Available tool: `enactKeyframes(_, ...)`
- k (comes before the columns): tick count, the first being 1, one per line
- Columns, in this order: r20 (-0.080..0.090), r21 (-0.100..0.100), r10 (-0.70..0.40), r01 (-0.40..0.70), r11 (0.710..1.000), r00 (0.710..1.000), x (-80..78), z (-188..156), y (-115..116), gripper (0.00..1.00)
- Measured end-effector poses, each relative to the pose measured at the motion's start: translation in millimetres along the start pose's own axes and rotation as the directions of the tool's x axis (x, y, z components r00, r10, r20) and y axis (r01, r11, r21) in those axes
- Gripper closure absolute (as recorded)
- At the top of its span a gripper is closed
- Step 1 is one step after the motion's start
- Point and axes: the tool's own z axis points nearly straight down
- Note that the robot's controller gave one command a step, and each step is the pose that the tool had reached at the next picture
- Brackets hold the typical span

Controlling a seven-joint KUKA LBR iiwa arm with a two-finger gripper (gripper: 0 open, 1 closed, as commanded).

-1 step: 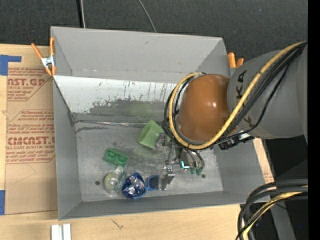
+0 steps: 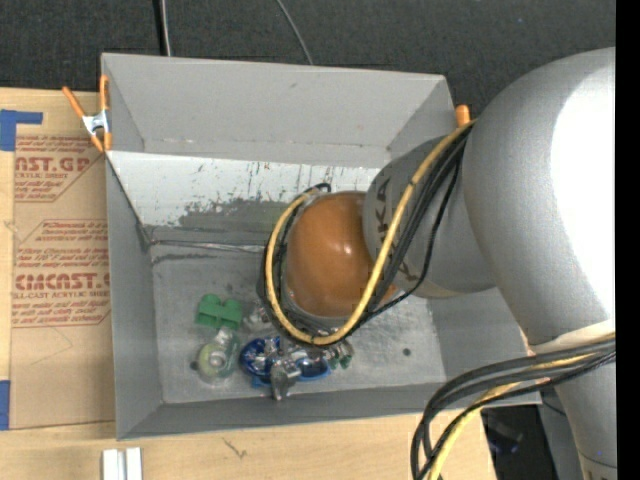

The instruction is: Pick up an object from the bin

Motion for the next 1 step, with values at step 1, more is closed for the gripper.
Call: enactKeyframes(1,-0.007,-0.003,-0.052,0.052,0.999,0.999,0.7,-26.9,-13.0,0.00)
